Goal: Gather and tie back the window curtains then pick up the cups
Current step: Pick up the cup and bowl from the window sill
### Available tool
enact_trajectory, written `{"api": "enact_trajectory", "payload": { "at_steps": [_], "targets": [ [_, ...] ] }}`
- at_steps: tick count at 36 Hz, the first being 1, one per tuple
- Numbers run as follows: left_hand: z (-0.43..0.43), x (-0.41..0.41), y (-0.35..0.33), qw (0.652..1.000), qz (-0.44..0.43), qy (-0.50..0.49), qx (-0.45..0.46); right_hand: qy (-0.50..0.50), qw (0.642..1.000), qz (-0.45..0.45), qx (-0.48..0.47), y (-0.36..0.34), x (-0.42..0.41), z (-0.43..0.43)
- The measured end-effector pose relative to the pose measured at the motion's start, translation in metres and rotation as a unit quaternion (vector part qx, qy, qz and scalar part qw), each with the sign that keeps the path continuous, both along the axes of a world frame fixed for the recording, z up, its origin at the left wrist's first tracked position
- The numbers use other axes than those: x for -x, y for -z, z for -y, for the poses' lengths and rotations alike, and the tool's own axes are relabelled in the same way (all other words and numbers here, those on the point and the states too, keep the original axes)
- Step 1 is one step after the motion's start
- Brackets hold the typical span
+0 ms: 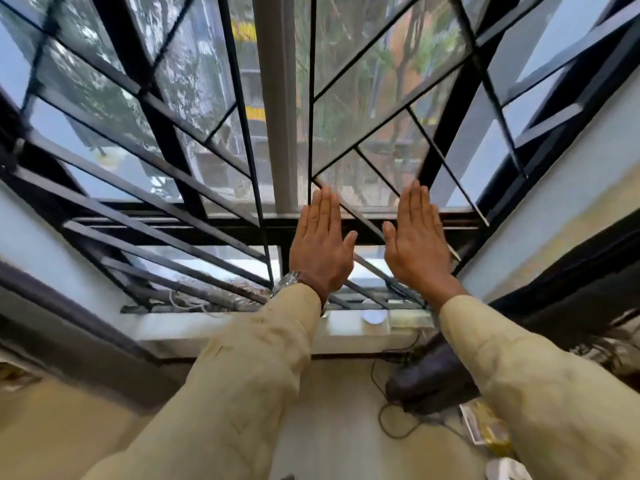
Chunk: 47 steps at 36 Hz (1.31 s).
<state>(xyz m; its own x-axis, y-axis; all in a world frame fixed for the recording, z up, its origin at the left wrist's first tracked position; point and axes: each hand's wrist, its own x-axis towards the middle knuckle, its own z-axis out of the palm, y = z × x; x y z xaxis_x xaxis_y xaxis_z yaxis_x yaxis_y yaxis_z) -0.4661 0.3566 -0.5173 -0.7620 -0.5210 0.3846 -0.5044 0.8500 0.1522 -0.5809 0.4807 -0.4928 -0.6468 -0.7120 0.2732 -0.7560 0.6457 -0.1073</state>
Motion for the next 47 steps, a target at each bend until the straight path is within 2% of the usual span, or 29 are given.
{"api": "enact_trajectory", "payload": {
  "at_steps": [17,47],
  "targets": [
    [0.007,-0.009,0.107,0.994,0.084,0.040,-0.063,0.028,0.996,0.056,-0.058,0.109,-0.010,0.005],
    [-0.036,0.024,0.288,0.977,0.160,-0.018,-0.140,0.016,0.981,0.149,-0.119,0.295,0.038,-0.024]
  ]
}}
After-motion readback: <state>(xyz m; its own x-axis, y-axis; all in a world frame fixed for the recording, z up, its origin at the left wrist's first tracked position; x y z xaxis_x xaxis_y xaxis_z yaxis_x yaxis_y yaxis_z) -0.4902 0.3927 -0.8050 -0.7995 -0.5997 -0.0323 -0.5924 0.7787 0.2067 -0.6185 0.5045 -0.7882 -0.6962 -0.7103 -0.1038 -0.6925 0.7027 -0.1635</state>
